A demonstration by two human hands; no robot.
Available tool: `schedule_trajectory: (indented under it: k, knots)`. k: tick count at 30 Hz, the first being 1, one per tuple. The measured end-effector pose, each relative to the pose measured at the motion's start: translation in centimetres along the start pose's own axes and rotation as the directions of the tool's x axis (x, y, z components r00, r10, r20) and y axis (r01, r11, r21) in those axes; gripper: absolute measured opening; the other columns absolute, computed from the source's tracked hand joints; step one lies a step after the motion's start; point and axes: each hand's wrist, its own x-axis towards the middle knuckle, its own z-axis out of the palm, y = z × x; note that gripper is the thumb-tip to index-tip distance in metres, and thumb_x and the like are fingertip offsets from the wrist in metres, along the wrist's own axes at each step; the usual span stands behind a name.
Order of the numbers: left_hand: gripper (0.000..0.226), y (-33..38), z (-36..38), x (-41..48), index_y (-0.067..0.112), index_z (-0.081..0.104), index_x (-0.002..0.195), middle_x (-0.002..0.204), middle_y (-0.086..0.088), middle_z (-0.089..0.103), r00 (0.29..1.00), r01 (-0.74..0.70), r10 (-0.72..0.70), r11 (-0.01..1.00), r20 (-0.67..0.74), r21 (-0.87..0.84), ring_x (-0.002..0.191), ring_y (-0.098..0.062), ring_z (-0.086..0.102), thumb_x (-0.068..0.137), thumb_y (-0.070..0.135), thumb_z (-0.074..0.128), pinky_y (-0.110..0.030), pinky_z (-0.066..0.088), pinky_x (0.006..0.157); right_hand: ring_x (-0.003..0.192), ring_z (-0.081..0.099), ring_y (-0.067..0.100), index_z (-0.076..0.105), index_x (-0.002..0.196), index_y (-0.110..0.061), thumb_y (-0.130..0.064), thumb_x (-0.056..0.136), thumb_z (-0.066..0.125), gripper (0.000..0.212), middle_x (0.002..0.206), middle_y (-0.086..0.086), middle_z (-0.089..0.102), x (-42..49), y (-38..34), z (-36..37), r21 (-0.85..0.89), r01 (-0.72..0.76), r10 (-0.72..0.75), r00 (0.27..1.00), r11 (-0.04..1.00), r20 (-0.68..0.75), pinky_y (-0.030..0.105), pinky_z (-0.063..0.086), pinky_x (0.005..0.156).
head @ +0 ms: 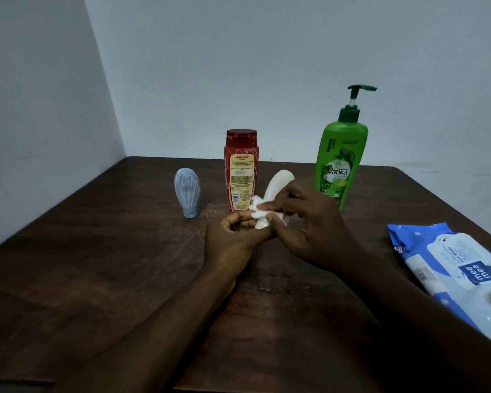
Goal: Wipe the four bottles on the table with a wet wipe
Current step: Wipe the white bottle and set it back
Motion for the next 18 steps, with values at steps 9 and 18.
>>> schedule_trajectory:
  k: [9,18]
  knots:
    - [0.045,-0.47,-0.13,0.09,0.011,0.074,0.106,0.091,0.001,0.079,0.999,-0.024,0.025,0.999,-0.042,0.036,0.088,-0.013,0.075,0.064,0.015,0.091,-0.032,0.061,0.084,0.083,0.054,0.017,0.078,0.105,-0.013,-0.024,0.089,0.067,0.022,0.087,0.003,0.059,-0.18,-0.6,-0.14,-0.075,0.001,0.003,0.999,0.997,0.051,0.037,0.049,0.066]
    - [0.044,-0.36,-0.09,-0.09,0.013,0.075,0.102,0.091,0.0,0.079,0.998,-0.043,0.046,0.996,-0.039,0.083,0.087,-0.013,0.075,0.062,0.018,0.093,-0.034,0.062,0.083,0.081,0.057,0.016,0.078,0.102,-0.013,-0.031,0.09,0.071,0.023,0.085,0.002,0.064,0.16,-0.45,-0.27,-0.128,0.003,-0.007,0.999,0.992,-0.032,0.029,0.047,0.067]
